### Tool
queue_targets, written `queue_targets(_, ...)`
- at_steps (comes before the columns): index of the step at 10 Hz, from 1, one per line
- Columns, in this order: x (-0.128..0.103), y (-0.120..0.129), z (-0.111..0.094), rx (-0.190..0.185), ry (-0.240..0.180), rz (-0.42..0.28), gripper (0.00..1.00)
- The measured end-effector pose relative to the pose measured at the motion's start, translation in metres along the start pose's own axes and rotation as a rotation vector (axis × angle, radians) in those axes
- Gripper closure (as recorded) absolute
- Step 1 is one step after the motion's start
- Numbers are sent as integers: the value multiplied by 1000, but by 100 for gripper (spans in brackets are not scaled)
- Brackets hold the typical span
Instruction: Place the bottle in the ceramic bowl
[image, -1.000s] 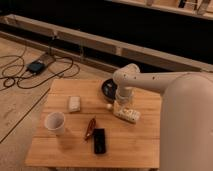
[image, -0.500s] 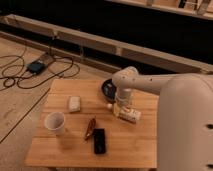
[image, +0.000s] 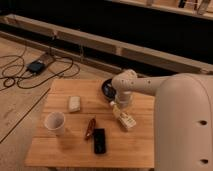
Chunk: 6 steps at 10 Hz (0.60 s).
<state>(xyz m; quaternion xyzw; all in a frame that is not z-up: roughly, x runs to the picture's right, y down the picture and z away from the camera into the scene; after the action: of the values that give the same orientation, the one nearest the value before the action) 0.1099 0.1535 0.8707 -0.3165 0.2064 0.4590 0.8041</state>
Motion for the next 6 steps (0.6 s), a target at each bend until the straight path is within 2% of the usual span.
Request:
queue_targets(4, 9, 12, -7, 4, -8, 17, 75)
queue_targets(6, 14, 36, -28, -11, -16, -17, 96)
